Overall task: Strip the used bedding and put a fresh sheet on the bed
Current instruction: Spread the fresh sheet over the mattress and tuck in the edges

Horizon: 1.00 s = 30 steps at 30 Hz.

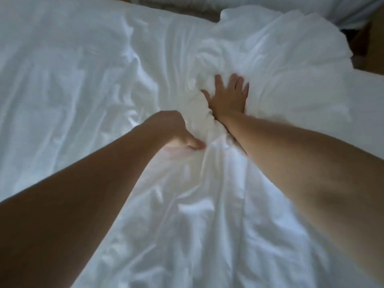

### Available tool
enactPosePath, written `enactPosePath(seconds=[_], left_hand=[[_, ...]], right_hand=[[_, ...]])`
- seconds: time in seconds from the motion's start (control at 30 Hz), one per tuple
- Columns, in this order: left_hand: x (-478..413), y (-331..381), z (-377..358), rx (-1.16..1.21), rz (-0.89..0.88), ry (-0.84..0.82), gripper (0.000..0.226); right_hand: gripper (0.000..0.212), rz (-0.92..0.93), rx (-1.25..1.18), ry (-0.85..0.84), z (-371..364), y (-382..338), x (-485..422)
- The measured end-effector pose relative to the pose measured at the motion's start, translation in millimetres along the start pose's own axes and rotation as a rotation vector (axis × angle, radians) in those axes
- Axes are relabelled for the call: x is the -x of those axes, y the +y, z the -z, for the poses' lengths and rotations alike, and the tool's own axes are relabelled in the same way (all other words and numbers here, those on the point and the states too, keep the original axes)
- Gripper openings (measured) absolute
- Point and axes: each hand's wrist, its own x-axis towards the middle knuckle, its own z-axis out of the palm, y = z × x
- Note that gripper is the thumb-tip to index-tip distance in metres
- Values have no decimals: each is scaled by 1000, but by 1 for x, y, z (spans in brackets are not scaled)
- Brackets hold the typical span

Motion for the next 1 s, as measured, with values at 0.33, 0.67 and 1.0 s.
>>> enactPosePath(seconds=[0.33, 0.67, 1.0], left_hand=[[109, -87, -49, 585, -3, -598, 73], [244, -245, -135, 511, -168, -439, 76], [358, -349, -205, 500, -215, -784, 61]], right_hand=[[101, -748, -895, -275, 50, 142, 337], [68, -852, -1385, -306, 28, 66, 558], [67, -1029, -1254, -454, -23, -22, 767]])
